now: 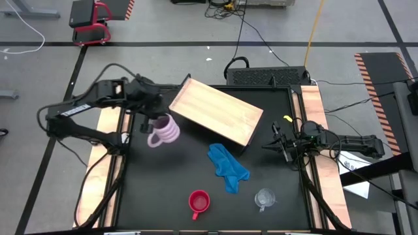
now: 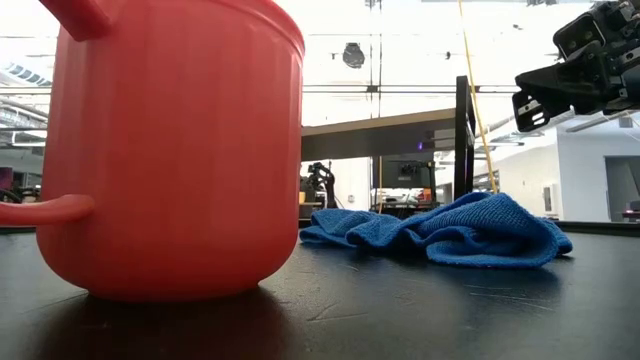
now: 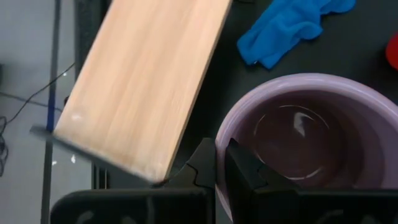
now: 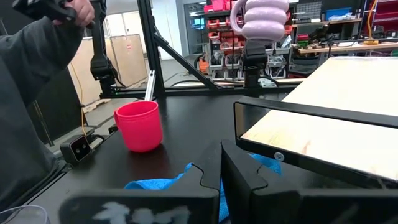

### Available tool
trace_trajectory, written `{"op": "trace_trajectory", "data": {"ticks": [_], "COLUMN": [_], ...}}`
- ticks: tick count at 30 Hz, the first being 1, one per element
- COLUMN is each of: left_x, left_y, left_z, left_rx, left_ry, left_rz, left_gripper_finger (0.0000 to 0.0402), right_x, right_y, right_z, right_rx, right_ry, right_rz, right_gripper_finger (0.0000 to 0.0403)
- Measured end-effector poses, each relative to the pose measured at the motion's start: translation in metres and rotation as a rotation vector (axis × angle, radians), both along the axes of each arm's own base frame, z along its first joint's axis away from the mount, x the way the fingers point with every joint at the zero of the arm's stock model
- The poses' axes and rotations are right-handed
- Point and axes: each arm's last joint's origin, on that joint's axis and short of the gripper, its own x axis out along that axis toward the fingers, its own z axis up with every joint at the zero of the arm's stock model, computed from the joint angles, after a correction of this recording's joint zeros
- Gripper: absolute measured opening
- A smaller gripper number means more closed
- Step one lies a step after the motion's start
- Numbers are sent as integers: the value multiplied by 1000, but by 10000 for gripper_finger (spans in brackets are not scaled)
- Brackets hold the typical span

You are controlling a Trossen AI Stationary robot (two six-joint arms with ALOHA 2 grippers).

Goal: Stack small to large cups/mugs on shelf
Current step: Put the pink mug on the shelf

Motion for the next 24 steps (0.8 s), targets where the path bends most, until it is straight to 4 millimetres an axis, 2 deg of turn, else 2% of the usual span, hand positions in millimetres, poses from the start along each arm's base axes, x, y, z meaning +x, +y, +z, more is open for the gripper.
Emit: {"op": "trace_trajectory", "data": {"ticks": [7, 14, 19, 24], "left_x": [-36, -58, -63, -58], "left_y": [-6, -14, -18, -15], "left_z": [-4, -23, -42, -65], "left_rx": [-4, -45, -124, -129], "left_ry": [-115, -163, -203, -273], "left_rz": [48, 63, 60, 60], "left_gripper_finger": [12, 12, 12, 12], "right_x": [0, 0, 0, 0], "right_y": [0, 0, 0, 0], "right_z": [0, 0, 0, 0], "right_rx": [0, -3, -7, -8], "right_ry": [0, -1, -3, -6], "right_rz": [0, 0, 0, 0], "right_gripper_finger": [0, 0, 0, 0]}}
